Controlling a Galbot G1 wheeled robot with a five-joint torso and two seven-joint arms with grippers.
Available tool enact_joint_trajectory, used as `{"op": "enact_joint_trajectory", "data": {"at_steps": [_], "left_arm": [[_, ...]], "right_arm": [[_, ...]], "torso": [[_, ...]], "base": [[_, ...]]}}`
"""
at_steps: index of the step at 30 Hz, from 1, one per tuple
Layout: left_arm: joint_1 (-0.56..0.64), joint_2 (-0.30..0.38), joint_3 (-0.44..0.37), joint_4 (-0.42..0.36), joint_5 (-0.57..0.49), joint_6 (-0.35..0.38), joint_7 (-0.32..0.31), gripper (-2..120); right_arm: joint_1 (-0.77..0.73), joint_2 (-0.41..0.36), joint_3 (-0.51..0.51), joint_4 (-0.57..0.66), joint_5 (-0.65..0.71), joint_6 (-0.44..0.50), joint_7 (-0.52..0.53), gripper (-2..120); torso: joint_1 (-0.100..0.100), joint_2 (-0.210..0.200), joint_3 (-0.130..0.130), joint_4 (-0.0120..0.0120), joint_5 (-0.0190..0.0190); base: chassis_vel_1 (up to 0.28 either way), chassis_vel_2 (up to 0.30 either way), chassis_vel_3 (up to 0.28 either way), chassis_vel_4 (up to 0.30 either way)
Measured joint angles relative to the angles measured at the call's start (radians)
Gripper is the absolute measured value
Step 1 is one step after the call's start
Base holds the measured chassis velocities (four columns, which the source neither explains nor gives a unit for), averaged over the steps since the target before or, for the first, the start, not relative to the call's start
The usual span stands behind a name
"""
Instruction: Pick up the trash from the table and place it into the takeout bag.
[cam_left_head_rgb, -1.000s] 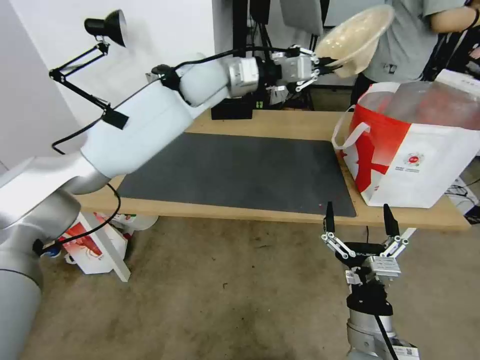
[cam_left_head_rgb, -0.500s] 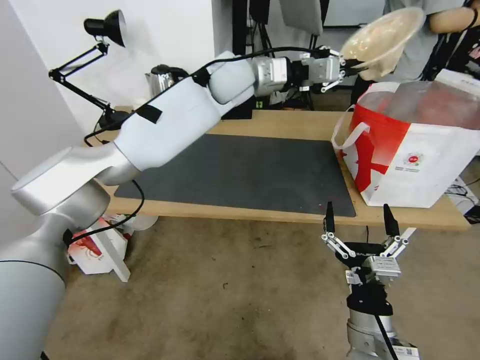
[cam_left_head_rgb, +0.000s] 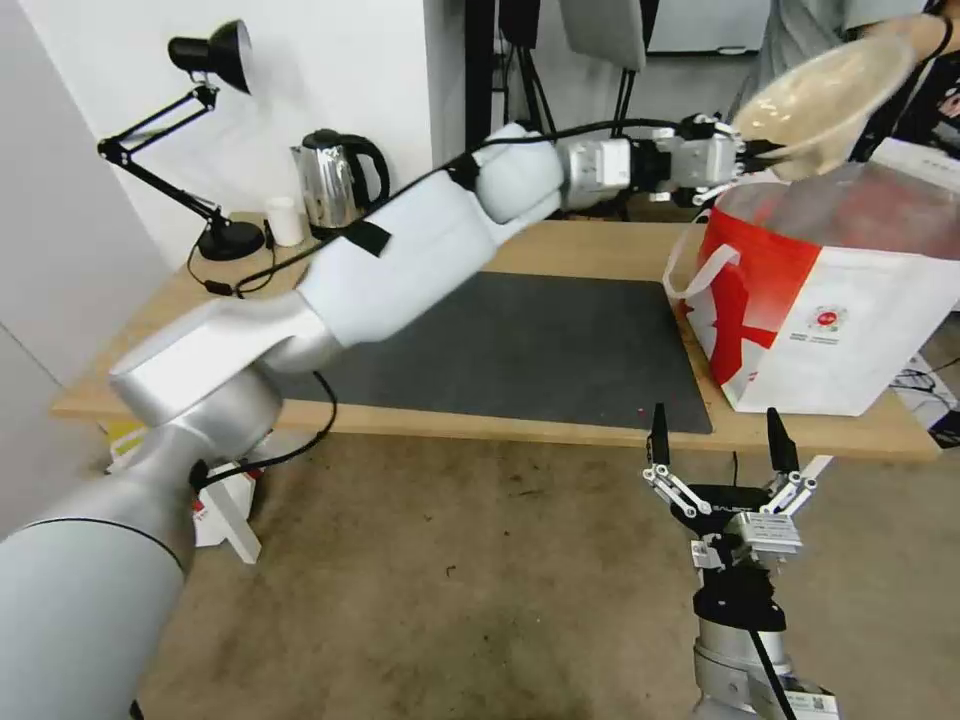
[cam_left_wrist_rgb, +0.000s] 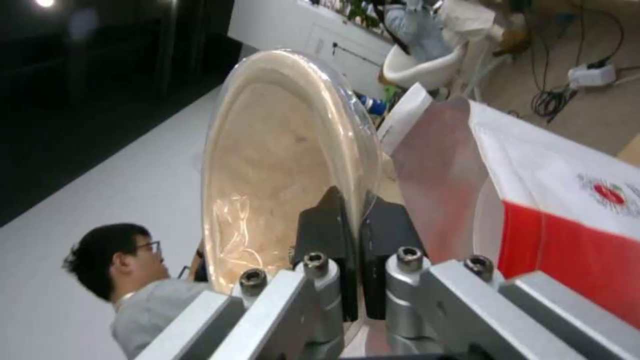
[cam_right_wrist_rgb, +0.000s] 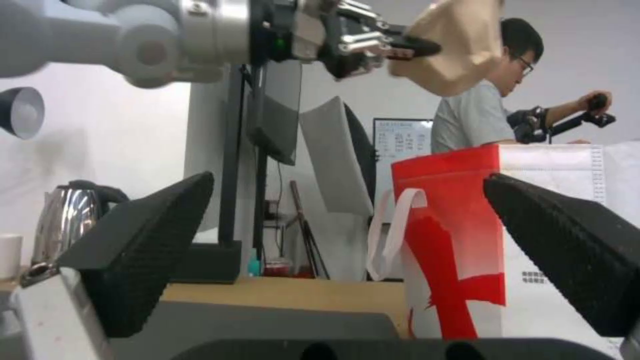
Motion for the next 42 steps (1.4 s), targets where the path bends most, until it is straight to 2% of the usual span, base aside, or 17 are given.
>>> {"op": "enact_joint_trajectory", "data": {"at_steps": [5, 9, 20, 33, 36, 37, 40, 42], "left_arm": [[0.000, -0.072, -0.002, 0.071, 0.019, -0.037, 0.006, 0], [-0.001, -0.096, -0.004, 0.115, 0.027, -0.058, 0.016, 0], [0.021, -0.096, 0.012, 0.162, 0.042, -0.096, 0.012, 0], [0.025, -0.094, 0.001, 0.198, 0.072, -0.104, -0.002, 0], [0.025, -0.094, 0.002, 0.198, 0.074, -0.104, -0.007, 11], [0.025, -0.094, 0.002, 0.198, 0.074, -0.104, -0.007, 11], [0.021, -0.094, 0.006, 0.195, 0.074, -0.104, -0.017, 25], [0.020, -0.094, 0.007, 0.194, 0.074, -0.104, -0.019, 28]], "right_arm": [[0.000, 0.000, 0.000, 0.000, 0.000, 0.000, 0.000, 100], [0.000, 0.000, 0.000, 0.000, 0.000, 0.000, 0.000, 100], [0.000, 0.000, 0.000, 0.000, 0.000, 0.000, 0.000, 100], [0.000, 0.000, 0.000, 0.000, 0.000, 0.000, 0.000, 100], [0.000, 0.000, 0.000, 0.000, 0.000, 0.000, 0.000, 100], [0.000, 0.000, 0.000, 0.000, 0.000, 0.000, 0.000, 100], [0.000, 0.000, 0.000, 0.000, 0.000, 0.000, 0.000, 100], [0.000, 0.000, 0.000, 0.000, 0.000, 0.000, 0.000, 100]], "torso": [[0.000, 0.000, 0.000, -0.0006, 0.0002], [0.000, 0.000, 0.000, -0.0004, 0.0000], [0.000, 0.000, 0.000, -0.0001, -0.0002], [0.000, 0.000, 0.000, -0.0002, -0.0002], [0.000, 0.000, 0.000, -0.0002, -0.0002], [0.000, 0.000, 0.000, -0.0002, -0.0002], [0.000, 0.000, 0.000, -0.0002, -0.0002], [0.000, 0.000, 0.000, -0.0003, -0.0001]], "base": [[0.000, 0.000, 0.000, 0.000], [0.000, 0.000, 0.000, 0.000], [0.000, 0.000, 0.000, 0.000], [0.000, 0.000, 0.000, 0.000], [0.000, 0.000, 0.000, 0.000], [0.000, 0.000, 0.000, 0.000], [0.000, 0.000, 0.000, 0.000], [0.000, 0.000, 0.000, 0.000]]}}
